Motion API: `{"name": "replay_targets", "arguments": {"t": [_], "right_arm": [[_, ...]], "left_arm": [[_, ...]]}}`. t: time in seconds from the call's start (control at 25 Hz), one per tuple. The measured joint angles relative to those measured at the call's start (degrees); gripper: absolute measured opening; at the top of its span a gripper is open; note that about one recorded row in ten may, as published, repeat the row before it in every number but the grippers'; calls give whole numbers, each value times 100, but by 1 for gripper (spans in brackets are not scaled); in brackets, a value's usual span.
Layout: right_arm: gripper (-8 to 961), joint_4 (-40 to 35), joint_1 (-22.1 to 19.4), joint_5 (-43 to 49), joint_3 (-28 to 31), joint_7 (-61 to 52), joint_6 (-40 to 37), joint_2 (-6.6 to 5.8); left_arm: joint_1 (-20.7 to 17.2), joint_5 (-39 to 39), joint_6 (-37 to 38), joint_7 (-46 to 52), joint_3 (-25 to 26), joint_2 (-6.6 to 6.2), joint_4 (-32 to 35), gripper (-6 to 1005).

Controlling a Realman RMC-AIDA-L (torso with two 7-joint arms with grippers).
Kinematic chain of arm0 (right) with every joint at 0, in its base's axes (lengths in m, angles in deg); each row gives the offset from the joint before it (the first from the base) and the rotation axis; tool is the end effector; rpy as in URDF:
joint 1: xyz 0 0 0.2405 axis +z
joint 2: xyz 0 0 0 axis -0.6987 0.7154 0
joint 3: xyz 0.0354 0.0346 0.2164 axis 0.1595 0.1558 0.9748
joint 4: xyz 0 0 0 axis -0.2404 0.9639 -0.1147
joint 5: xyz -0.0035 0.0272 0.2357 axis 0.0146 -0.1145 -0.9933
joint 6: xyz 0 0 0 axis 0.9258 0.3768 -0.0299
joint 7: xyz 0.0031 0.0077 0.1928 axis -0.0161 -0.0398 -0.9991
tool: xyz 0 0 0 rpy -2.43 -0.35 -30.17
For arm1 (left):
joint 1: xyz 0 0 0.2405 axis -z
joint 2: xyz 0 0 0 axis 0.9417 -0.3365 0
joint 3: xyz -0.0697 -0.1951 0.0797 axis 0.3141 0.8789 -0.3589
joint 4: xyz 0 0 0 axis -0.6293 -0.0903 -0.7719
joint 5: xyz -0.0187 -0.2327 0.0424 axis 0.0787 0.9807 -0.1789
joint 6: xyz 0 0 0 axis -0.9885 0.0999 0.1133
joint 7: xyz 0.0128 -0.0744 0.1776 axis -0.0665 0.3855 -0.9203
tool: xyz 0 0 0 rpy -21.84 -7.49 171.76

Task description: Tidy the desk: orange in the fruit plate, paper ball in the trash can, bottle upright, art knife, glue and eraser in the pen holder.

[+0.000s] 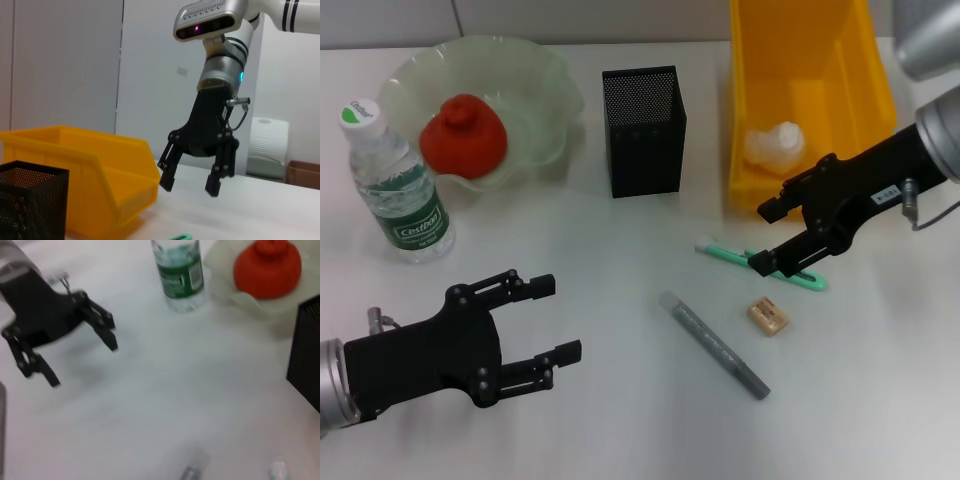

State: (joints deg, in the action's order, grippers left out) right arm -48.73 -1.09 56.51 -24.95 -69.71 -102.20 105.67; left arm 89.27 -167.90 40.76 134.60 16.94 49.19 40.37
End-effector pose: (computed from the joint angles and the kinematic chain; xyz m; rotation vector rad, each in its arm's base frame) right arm 0.1641 0.3755 -0.0155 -3.0368 0.5042 -0.1443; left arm -0.2742 0.2557 -0.0528 -2.6879 -0.3514 -0.9132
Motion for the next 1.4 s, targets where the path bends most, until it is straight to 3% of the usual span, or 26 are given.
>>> {"name": "replay_targets", "arguments": {"t": [0.2, 0.68, 1.4], "right_arm": [[760, 19, 181, 269, -395, -195, 299, 54], [759, 382, 134, 186, -1601, -502, 1400, 95], [755, 627, 124, 109, -1887, -514, 1894, 107]], "left_arm": [[8, 19, -26, 2, 53, 22, -65, 763], [4, 21, -44, -3, 224, 16, -176, 762], [3, 63, -43, 5, 220, 5, -178, 758]]}}
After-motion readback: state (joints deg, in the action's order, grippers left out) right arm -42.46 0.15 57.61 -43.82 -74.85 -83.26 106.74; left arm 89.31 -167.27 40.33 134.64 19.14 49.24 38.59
